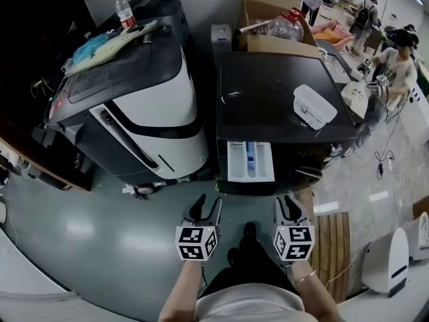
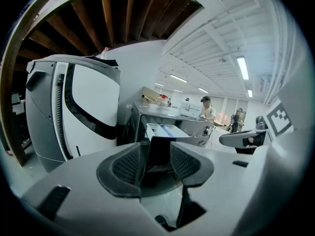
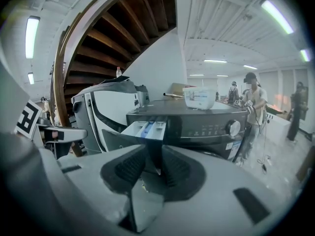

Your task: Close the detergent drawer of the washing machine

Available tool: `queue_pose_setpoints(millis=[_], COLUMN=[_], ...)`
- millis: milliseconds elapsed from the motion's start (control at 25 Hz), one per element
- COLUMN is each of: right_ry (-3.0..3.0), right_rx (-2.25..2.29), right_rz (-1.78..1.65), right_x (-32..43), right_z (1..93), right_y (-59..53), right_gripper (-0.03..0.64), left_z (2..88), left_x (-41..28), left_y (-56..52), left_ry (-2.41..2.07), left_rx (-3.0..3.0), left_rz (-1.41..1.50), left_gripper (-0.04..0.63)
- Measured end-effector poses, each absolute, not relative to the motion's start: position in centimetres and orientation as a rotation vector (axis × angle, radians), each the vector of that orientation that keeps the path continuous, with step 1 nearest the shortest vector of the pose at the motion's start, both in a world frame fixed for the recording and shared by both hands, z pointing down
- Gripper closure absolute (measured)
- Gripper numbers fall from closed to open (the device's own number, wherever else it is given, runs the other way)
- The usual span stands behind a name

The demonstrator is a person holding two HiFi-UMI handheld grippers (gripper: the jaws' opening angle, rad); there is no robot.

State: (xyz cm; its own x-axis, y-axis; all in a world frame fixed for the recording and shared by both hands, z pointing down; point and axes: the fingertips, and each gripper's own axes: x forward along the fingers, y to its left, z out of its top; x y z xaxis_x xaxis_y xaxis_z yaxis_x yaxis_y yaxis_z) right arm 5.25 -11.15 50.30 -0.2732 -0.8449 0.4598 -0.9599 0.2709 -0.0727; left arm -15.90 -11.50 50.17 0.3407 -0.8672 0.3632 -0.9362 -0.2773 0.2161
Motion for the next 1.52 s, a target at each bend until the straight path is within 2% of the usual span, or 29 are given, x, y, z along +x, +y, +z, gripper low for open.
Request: queue_pose_setpoints(millis=[1520], right_ry=[-2.158], right_rx=[1.551], right_rz=[0.594], right_x=[4.5], right_z=[56.2], right_y=[-14.4], right_gripper=[0.529], left_z=[55.7], left_x=[-13.5], left_y=[-16.0], left_ry=[-1.466], left_rx=[2.246], left_rz=[0.449], left_gripper=[0.426])
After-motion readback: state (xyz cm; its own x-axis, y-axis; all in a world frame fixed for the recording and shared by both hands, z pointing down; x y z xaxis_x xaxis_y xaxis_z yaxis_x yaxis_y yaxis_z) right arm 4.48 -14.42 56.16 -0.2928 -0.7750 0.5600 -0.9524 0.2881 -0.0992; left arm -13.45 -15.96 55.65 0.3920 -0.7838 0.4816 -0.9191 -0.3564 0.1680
